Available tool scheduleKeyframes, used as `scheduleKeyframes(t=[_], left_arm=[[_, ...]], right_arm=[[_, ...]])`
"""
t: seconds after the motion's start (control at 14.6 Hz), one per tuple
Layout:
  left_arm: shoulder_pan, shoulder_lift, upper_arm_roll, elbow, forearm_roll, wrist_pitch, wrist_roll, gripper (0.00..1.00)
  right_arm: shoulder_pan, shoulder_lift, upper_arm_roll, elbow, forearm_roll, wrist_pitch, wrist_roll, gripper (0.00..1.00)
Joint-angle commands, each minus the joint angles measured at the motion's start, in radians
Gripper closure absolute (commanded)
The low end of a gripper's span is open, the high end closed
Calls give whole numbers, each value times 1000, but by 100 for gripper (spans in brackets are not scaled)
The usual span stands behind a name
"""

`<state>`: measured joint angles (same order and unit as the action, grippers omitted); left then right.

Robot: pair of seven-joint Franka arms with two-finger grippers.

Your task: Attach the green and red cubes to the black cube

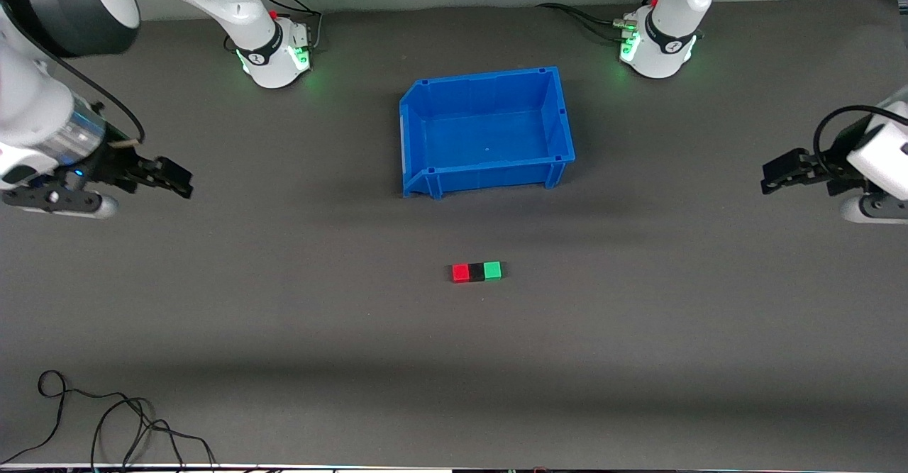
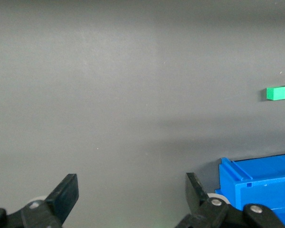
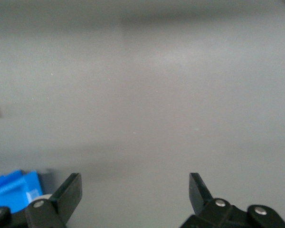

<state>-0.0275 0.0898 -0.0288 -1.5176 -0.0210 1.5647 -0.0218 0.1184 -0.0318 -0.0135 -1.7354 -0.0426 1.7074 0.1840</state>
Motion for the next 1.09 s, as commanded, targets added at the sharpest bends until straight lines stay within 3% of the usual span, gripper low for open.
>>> scheduleKeyframes(t=[0.0,0.41,0.68,1.02], left_arm=[[-5,-59,7,-69,15,26,20,0],[4,-59,17,-29,15,-9,31,0],[3,-58,17,-24,19,-28,29,0],[3,-55,17,-24,24,-26,29,0]], right_arm=[[-32,-20,7,17,-26,-15,-133,0],[-39,-34,12,30,-7,-11,-139,0],[-68,-25,3,31,68,-15,-173,0],[-68,-14,1,33,61,-15,-184,0]])
